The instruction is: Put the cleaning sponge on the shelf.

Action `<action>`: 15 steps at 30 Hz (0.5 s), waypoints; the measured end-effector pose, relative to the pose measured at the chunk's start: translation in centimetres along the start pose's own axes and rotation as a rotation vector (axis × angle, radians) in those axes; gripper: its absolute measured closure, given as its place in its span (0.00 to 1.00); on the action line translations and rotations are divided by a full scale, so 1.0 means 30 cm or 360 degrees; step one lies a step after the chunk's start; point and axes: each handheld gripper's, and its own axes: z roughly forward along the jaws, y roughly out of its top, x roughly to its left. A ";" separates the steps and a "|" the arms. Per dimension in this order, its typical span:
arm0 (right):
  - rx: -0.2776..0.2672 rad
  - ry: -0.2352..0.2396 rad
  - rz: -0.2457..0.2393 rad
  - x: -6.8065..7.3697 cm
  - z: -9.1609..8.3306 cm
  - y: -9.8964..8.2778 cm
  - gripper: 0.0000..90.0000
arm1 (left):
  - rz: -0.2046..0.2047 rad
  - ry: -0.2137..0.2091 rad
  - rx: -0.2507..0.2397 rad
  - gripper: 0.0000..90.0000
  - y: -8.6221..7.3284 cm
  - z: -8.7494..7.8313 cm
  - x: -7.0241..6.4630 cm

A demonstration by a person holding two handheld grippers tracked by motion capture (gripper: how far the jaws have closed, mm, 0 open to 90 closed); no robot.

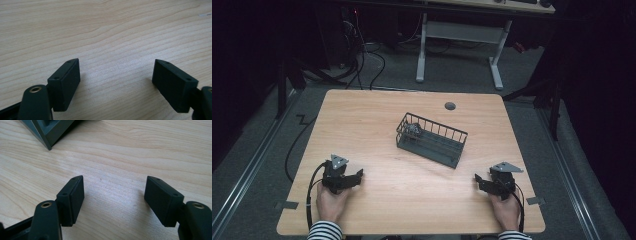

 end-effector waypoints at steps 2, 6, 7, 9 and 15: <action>0.0000 0.0000 -0.0001 0.000 0.000 0.000 0.36 | -0.0003 0.0007 0.0001 0.25 0.000 0.000 -0.001; 0.0000 0.0000 -0.0001 0.000 0.000 0.000 0.36 | -0.0013 0.0009 0.0000 0.24 -0.002 -0.001 -0.001; 0.0000 0.0000 -0.0001 0.000 0.000 0.000 0.36 | -0.0013 0.0009 0.0000 0.24 -0.002 -0.001 -0.001; 0.0000 0.0000 -0.0002 0.000 0.000 0.000 0.36 | -0.0013 0.0009 0.0000 0.24 -0.002 -0.001 -0.001; 0.0000 0.0001 -0.0001 0.000 0.000 0.000 0.36 | -0.0012 0.0007 0.0003 0.23 -0.002 -0.001 -0.001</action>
